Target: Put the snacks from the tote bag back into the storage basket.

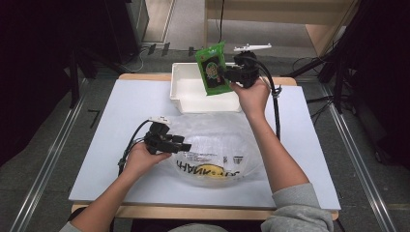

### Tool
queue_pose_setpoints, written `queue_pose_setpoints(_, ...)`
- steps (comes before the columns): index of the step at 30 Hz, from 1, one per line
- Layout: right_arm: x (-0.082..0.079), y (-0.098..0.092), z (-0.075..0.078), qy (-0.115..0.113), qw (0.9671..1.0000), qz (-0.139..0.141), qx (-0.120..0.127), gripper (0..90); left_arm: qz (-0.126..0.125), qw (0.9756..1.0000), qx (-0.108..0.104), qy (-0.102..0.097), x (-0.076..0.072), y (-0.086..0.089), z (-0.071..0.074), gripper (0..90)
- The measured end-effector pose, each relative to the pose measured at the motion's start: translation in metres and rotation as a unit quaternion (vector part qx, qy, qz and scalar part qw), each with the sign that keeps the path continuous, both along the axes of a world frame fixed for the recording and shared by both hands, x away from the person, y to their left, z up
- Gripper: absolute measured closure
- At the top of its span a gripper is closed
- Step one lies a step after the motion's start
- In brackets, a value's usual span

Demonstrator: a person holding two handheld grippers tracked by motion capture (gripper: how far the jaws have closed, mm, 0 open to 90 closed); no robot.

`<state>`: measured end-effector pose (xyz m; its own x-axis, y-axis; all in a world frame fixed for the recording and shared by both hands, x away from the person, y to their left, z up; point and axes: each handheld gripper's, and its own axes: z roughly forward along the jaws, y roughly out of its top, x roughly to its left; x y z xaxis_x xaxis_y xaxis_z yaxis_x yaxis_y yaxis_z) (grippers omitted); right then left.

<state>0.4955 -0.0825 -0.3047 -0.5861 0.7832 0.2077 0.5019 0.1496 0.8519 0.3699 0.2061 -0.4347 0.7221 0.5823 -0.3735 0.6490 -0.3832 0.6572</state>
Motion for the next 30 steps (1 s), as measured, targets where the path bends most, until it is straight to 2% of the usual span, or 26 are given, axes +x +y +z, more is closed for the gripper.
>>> queue_pose_setpoints(6, 0.016, 0.008, -0.001, -0.005, 0.9999, -0.011, -0.008, 74.0, -0.004, 1.0000, -0.001, 0.002, 0.000, 0.000, -0.001, 43.8)
queue_pose_setpoints(15, 0.040, 0.023, -0.018, 0.007, 0.9996, -0.026, 0.008, 74.0, -0.005, 1.0000, 0.001, 0.003, 0.000, -0.002, -0.002, 43.8)
queue_pose_setpoints(23, 0.061, 0.033, -0.028, 0.016, 0.9990, -0.040, -0.009, 74.0, -0.006, 1.0000, 0.006, 0.002, 0.000, -0.002, -0.003, 43.8)
queue_pose_setpoints(26, 0.063, 0.037, -0.029, 0.001, 0.9986, -0.050, -0.018, 74.1, -0.009, 0.9999, 0.009, 0.001, 0.001, -0.003, -0.004, 44.2)
queue_pose_setpoints(30, 0.074, 0.042, -0.035, 0.012, 0.9978, -0.060, -0.024, 74.1, -0.011, 0.9999, 0.010, 0.004, 0.001, -0.005, -0.005, 44.2)
